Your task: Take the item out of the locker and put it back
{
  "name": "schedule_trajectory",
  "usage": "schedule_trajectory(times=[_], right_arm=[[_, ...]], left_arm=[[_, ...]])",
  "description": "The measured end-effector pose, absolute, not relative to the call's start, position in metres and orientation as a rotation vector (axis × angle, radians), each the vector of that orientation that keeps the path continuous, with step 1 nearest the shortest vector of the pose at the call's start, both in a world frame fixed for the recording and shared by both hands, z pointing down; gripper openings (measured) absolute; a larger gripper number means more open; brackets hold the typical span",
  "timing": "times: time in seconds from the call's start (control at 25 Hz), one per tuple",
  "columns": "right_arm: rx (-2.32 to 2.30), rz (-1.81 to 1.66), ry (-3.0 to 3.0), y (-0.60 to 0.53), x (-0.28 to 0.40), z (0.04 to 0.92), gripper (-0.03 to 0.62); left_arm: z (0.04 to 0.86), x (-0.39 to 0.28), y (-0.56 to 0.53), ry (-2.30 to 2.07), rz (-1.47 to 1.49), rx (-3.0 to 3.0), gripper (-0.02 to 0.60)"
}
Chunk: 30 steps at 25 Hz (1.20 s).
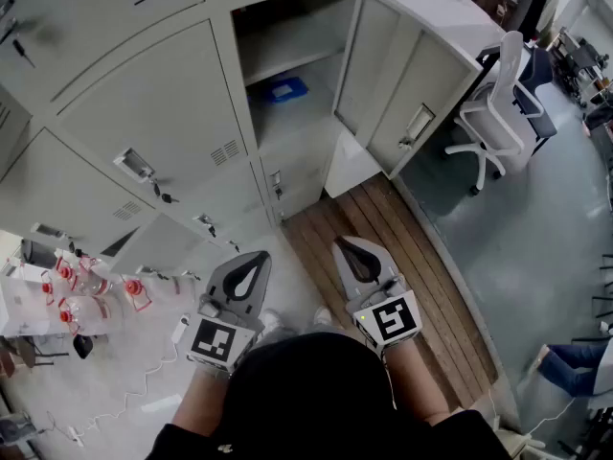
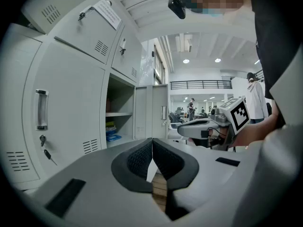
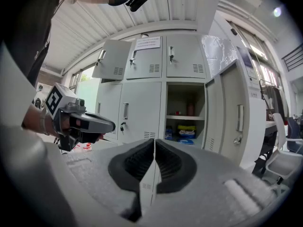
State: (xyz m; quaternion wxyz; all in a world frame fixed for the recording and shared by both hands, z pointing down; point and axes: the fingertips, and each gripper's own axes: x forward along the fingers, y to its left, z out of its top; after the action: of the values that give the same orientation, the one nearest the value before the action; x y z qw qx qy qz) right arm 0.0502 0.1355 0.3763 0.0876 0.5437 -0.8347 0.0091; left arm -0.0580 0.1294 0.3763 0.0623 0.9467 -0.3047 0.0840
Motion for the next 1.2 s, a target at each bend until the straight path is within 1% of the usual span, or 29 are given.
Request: schedule_trajectory(times=[0.4,0.72,0.92,1.2], right_arm=[[1.651,0.01,-2.455,0.119,0.011,0.381,0.005],[1.768,0.086,-2.438,0.099,-0.013,0.386,0.006],[1.772,0.117,-2.424,0.09,-0.013,0.392,0.006],[1.756,0.163,-2.446,0.057,0.01,0.403,0.006]], left_arm=[[0.382,-0.104,0.117,-0.894,0.241,2.861,0.006],[0.4,-0.154,0.103,-0.892,0.234,2.796,0.006],[0.404,-0.157,0.094,-0.89,0.23,2.776,0.006],[0.412,-0.138,0.065,-0.911,0.275,2.782,0.006]])
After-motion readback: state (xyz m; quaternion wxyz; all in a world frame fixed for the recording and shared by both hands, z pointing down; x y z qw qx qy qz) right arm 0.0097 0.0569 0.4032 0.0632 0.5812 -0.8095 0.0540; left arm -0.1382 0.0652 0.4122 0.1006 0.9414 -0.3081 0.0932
